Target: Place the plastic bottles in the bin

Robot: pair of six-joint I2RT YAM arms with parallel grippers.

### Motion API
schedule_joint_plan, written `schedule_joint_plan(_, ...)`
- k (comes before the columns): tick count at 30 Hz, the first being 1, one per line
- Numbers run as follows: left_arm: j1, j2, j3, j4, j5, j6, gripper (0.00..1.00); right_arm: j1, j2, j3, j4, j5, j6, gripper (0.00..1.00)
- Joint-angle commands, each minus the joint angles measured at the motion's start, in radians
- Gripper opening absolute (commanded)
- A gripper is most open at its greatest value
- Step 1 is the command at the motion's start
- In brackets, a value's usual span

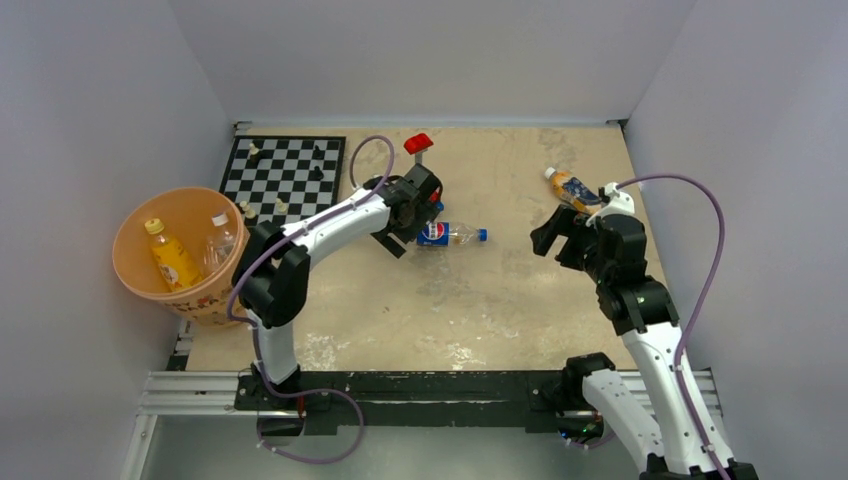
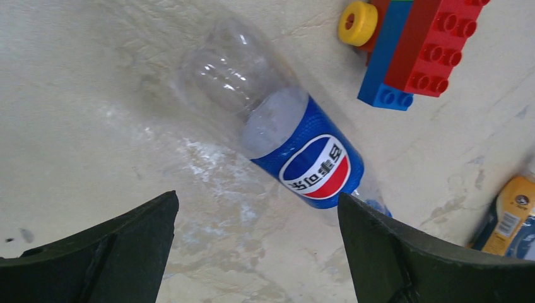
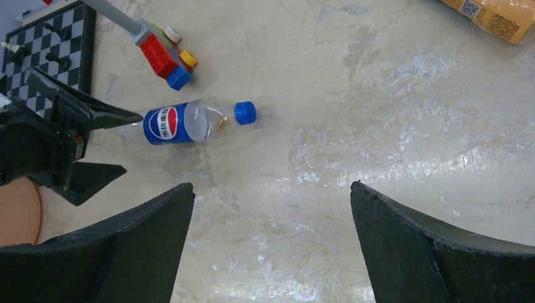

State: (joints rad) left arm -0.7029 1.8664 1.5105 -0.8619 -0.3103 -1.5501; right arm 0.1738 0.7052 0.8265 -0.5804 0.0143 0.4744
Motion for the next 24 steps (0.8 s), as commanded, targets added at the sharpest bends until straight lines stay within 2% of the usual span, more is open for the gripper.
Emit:
schedule_joint_plan(1,-0.003,0.025,-0.013,0.159,0.014,-0.096,0.99,-0.003,-0.006,0.044,-0.009,0.022,-0.022,0.99)
schedule_joint_plan(9,-0.005,0.114,0.011,0.209,0.005,-0.139,0.97,-0.002,0.010,0.073,-0.023,0.033,-0.043,0.99)
schedule_joint_plan(17,-0.006,0.157,-0.011,0.191,0.025,-0.151,0.85,-0.002,0.014,0.075,-0.022,0.027,-0.050,0.99)
schedule_joint_plan(21,-0.006,0.113,-0.066,0.166,0.029,-0.140,0.58,-0.002,0.014,0.075,-0.025,0.025,-0.049,0.99)
schedule_joint_plan(24,-0.004,0.021,-0.124,0.106,-0.013,-0.108,0.39,-0.002,0.002,0.073,-0.027,0.026,-0.045,0.99)
